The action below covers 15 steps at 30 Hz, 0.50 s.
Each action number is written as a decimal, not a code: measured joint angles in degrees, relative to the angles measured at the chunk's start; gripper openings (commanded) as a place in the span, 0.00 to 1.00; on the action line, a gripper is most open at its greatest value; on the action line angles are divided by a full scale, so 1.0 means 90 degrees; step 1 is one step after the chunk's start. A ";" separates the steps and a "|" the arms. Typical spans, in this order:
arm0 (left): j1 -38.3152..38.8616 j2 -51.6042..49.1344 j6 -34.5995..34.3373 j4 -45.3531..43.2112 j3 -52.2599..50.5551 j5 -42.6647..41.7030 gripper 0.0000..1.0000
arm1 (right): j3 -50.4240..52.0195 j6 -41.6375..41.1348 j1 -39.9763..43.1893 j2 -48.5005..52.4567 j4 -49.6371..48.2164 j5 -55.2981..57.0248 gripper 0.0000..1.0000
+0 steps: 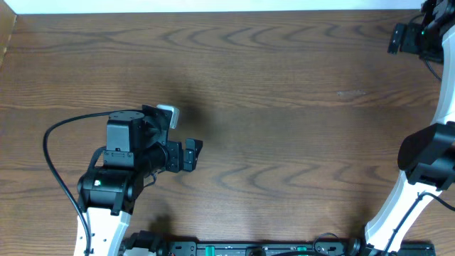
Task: Untangle cables
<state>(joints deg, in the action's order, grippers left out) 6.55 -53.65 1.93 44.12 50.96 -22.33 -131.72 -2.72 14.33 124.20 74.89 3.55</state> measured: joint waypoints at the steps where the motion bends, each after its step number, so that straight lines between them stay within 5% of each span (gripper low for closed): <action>1: 0.0000 -0.0005 -0.0005 -0.0044 0.0000 0.0036 1.00 | 0.0092 0.0061 0.0000 0.0000 -0.0236 0.0053 0.99; 15: 0.0000 -0.0017 -0.0024 -0.0648 0.0000 0.0177 1.00 | 0.0950 0.0996 0.0056 0.0369 -0.2531 0.0731 0.99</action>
<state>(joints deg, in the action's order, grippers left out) 6.55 -53.80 1.72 38.28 50.96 -20.73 -123.17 6.24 14.83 127.52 52.12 10.13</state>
